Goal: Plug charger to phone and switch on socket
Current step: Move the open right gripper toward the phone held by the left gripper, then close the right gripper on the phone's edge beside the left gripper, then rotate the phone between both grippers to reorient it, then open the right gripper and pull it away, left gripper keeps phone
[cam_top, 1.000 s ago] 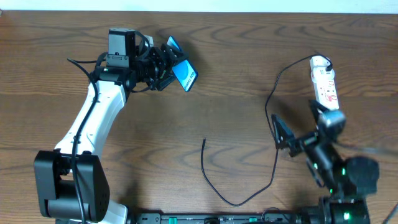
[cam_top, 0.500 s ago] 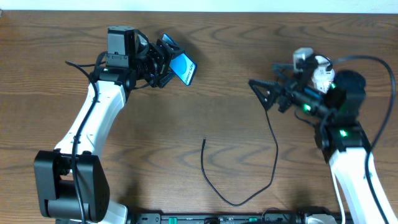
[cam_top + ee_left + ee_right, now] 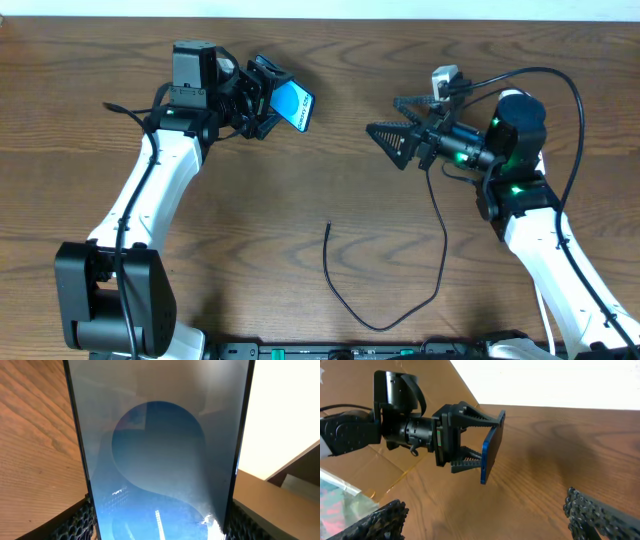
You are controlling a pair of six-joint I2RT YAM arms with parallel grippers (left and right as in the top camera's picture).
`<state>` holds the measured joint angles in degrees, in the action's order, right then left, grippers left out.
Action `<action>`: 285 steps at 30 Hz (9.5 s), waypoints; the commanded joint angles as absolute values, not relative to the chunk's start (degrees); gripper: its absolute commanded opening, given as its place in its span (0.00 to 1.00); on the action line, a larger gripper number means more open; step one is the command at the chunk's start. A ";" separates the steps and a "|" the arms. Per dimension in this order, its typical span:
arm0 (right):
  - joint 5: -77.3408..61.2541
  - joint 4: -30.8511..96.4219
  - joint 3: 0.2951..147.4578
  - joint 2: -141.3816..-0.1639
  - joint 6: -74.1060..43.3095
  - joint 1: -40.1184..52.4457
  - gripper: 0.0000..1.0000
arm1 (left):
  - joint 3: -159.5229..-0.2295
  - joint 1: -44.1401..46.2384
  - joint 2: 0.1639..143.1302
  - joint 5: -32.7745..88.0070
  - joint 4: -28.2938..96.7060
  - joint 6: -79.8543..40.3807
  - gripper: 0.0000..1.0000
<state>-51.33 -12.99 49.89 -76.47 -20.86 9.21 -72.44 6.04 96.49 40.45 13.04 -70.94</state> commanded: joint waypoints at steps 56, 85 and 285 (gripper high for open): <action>-29.76 -10.85 51.27 -85.14 -26.35 20.73 0.93 | -72.75 22.02 95.04 29.32 9.30 -80.29 0.07; -28.60 -10.39 51.27 -85.14 -26.33 21.10 0.62 | -72.75 24.86 95.04 31.07 8.23 -84.79 0.07; -29.93 -26.83 51.27 -85.14 -97.17 21.78 0.96 | -72.75 7.79 95.04 40.25 7.27 -73.41 0.07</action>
<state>-29.98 -27.29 50.00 -85.30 -102.02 22.72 -72.44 10.17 96.31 34.76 7.55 -78.46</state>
